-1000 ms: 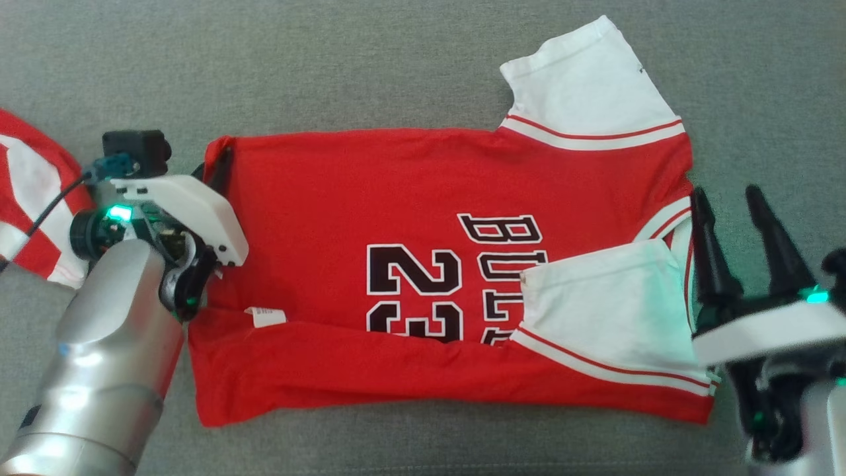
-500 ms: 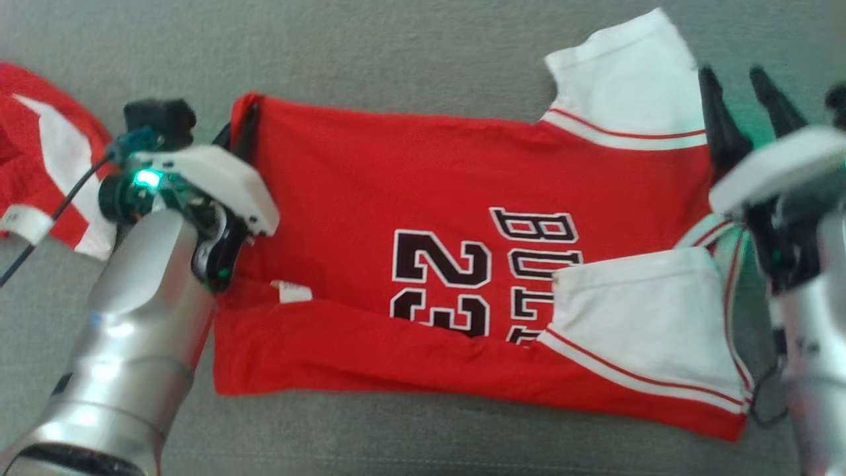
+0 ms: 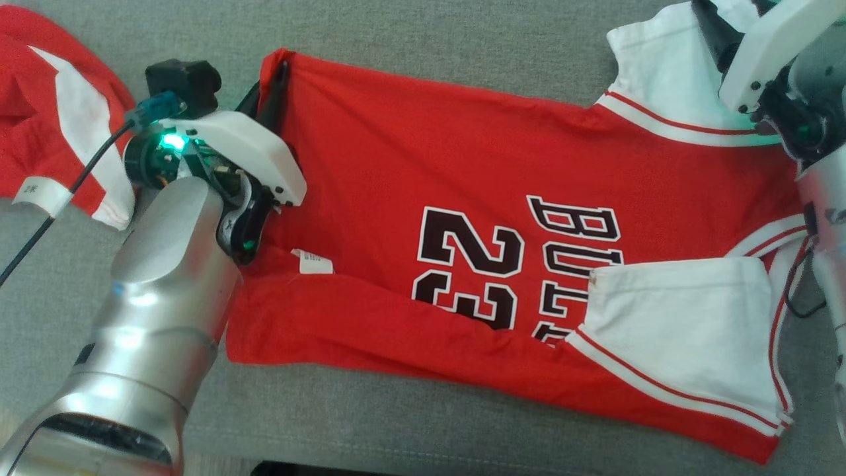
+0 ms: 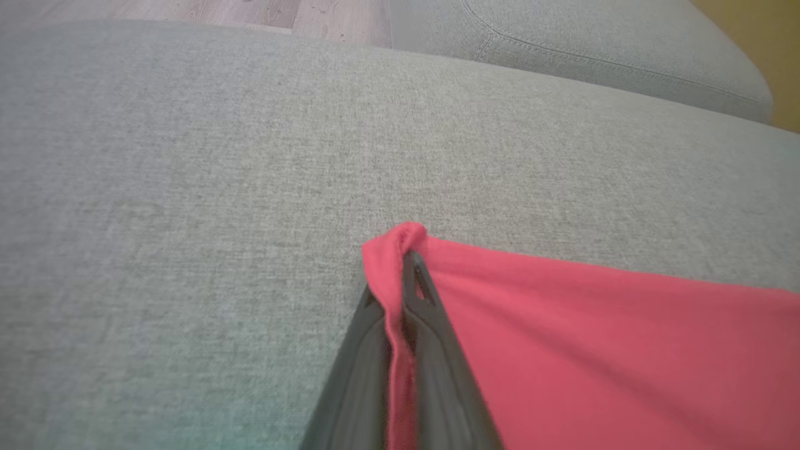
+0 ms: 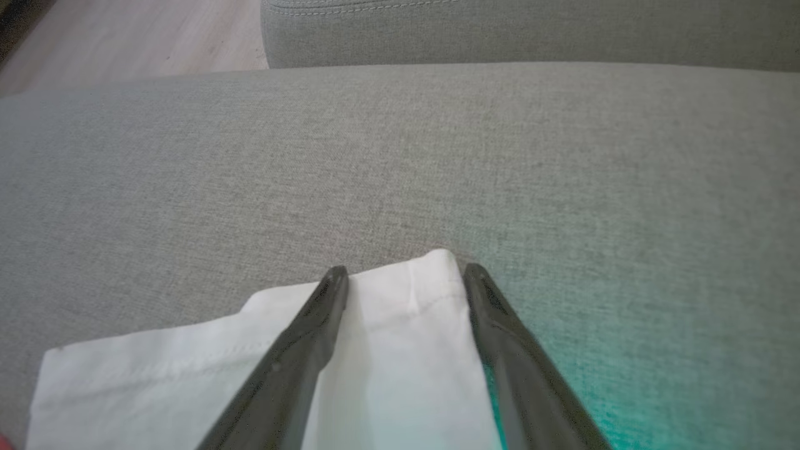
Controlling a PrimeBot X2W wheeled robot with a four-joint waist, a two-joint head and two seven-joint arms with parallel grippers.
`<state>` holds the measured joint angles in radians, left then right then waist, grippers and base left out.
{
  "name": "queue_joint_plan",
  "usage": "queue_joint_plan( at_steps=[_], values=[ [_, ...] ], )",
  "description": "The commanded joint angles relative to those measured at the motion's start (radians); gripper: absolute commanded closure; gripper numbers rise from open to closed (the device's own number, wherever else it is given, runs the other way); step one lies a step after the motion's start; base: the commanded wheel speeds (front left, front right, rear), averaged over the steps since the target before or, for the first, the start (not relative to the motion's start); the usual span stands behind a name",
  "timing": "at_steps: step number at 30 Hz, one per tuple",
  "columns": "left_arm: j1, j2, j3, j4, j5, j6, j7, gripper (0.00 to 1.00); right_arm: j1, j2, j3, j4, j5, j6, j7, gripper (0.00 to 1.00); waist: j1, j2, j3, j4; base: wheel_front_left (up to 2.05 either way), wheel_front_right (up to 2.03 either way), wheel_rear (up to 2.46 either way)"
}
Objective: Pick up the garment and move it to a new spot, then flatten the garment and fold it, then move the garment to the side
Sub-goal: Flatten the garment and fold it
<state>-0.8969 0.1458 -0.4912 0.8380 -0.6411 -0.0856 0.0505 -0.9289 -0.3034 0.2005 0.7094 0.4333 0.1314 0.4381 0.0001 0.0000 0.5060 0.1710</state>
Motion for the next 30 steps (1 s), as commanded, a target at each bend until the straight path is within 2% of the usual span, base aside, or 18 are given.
queue_joint_plan(
  at_steps=[1, 4, 8, 13, 17, 21, 24, 25, 30],
  values=[
    [-0.025, 0.037, 0.020, -0.005, -0.005, 0.000, -0.006, 1.00, 0.011, -0.001, 0.032, 0.008, 0.017, -0.001, 0.042, 1.00, -0.0001, 0.0000, -0.007, -0.001, 0.00, 0.00, 0.00],
    [-0.015, 0.039, 0.018, 0.007, -0.012, -0.006, -0.006, 1.00, 0.000, -0.004, 0.044, 0.016, 0.036, -0.001, 0.066, 1.00, -0.0001, 0.0000, -0.026, -0.006, 0.00, 0.00, 0.00],
    [0.003, 0.058, 0.021, -0.002, -0.021, -0.008, -0.011, 1.00, 0.028, -0.022, 0.045, -0.068, 0.058, -0.001, 0.015, 1.00, -0.0001, 0.0000, -0.069, -0.018, 0.00, 0.00, 0.00],
    [0.048, 0.098, 0.032, -0.057, -0.028, 0.002, -0.022, 1.00, 0.123, -0.037, 0.013, -0.236, 0.083, -0.001, -0.042, 1.00, -0.0001, 0.0000, -0.129, -0.040, 0.00, 0.00, 0.00],
    [0.119, 0.138, 0.047, -0.138, -0.038, 0.027, -0.025, 1.00, 0.270, -0.025, -0.045, -0.412, 0.095, -0.001, -0.050, 1.00, -0.0001, 0.0000, -0.180, -0.058, 0.00, 0.00, 0.00],
    [0.224, 0.182, 0.068, -0.245, -0.056, 0.065, -0.016, 1.00, 0.475, 0.018, -0.121, -0.604, 0.085, -0.001, -0.027, 1.00, -0.0001, 0.0000, -0.217, -0.076, 0.00, 0.00, 0.00],
    [0.314, 0.206, 0.089, -0.335, -0.081, 0.097, -0.007, 1.00, 0.644, 0.081, -0.177, -0.733, 0.076, -0.001, 0.004, 1.00, -0.0001, 0.0000, -0.234, -0.083, 0.00, 0.00, 0.00],
    [0.314, 0.206, 0.089, -0.335, -0.081, 0.097, -0.007, 1.00, 0.644, 0.081, -0.177, -0.733, 0.076, -0.001, 0.004, 1.00, -0.0001, 0.0000, -0.234, -0.083, 0.00, 0.00, 0.00],
    [0.461, 0.226, 0.112, -0.464, -0.123, 0.145, 0.017, 1.00, 0.900, 0.204, -0.234, -0.867, 0.072, -0.001, 0.053, 1.00, -0.0001, 0.0000, -0.247, -0.093, 0.00, 0.00, 0.00]
  ],
)
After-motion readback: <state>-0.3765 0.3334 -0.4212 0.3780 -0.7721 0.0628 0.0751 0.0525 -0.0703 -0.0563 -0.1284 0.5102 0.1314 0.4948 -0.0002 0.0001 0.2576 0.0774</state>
